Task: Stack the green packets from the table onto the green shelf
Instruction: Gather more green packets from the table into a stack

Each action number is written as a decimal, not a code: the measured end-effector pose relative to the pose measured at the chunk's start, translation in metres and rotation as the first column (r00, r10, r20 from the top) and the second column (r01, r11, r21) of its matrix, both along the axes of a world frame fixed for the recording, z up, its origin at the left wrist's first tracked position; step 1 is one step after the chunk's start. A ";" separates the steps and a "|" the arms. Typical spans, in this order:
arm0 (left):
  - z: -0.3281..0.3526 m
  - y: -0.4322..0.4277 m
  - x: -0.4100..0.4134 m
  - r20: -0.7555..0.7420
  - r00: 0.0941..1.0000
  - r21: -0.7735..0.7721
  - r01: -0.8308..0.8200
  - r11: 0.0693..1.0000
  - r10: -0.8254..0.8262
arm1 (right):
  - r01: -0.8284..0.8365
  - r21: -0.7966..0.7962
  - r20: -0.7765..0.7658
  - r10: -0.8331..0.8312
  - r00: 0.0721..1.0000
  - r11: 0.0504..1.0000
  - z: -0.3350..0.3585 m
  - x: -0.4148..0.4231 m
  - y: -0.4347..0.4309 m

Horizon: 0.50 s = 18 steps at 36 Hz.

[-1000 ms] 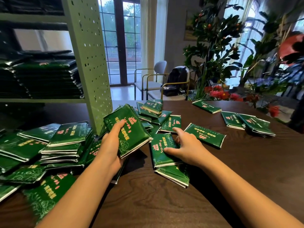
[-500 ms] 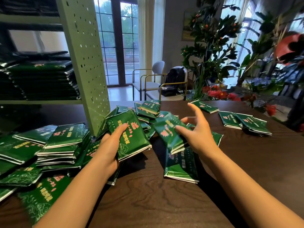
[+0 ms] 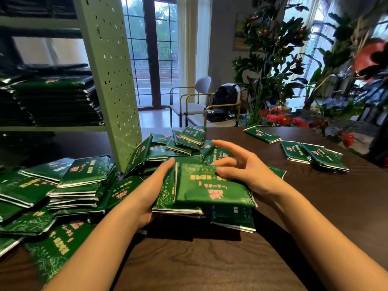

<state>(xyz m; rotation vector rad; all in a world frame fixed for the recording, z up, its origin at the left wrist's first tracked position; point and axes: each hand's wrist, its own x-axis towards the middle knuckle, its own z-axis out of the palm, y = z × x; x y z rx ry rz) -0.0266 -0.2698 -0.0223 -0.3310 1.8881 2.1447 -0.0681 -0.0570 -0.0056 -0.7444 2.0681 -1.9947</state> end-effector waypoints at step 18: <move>-0.002 0.002 0.000 -0.207 0.962 0.015 -0.181 0.983 0.180 | 0.287 -0.044 0.062 -0.284 0.957 0.957 -0.010 0.001 -0.015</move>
